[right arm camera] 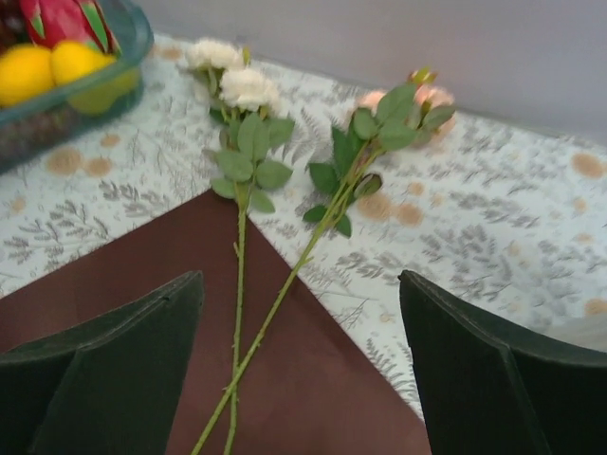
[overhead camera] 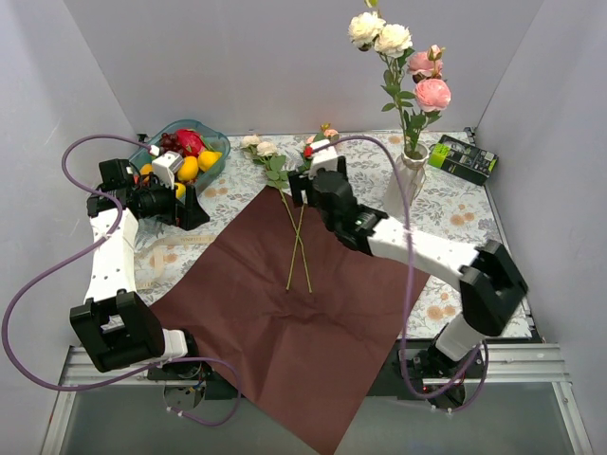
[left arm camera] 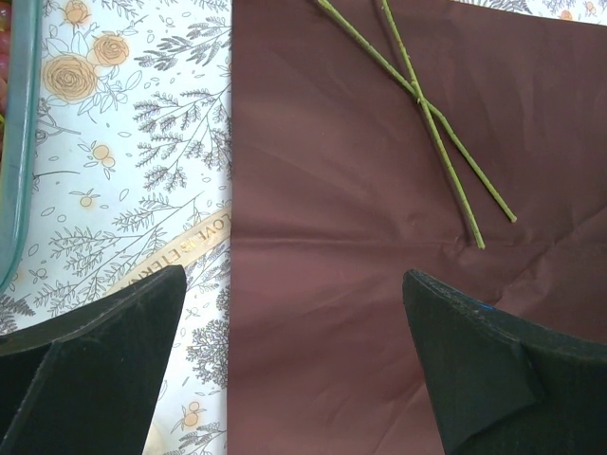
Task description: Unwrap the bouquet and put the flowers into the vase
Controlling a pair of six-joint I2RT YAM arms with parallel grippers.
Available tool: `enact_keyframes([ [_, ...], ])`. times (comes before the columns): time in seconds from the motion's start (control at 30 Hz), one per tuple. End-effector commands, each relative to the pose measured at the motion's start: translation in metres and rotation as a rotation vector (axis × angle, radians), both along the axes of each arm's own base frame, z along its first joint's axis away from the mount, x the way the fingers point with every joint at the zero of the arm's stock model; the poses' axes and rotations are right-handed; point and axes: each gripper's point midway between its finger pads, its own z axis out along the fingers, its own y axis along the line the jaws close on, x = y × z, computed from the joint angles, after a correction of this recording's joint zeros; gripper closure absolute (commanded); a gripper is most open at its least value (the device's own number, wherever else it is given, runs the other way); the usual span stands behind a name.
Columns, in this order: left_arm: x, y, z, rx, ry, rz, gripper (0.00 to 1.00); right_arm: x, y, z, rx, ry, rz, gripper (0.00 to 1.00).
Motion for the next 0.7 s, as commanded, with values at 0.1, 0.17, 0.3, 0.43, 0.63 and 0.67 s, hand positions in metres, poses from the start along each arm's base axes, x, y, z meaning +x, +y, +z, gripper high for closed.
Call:
enact_keyframes([
  [0.1,-0.004,-0.002,0.011,0.011,-0.043,-0.01,0.02,0.038,0.05,-0.093,0.005,0.386,-0.123,0.13],
  [0.17,-0.004,-0.001,0.01,0.017,-0.038,-0.009,0.02,0.04,0.044,-0.123,-0.045,0.492,-0.185,0.14],
  [0.3,-0.005,0.0,0.01,0.037,-0.051,-0.012,0.02,0.052,0.05,-0.158,-0.092,0.538,-0.259,0.14],
  [0.43,-0.006,0.001,0.011,0.051,-0.066,-0.014,0.02,0.06,0.055,-0.171,-0.05,0.547,-0.258,0.16],
  [0.63,-0.008,0.002,0.006,0.069,-0.064,-0.02,0.02,0.073,0.049,-0.193,-0.034,0.571,-0.327,0.21],
  [0.67,-0.008,0.003,0.006,0.071,-0.064,-0.019,0.02,0.075,0.05,-0.194,-0.03,0.569,-0.33,0.22],
])
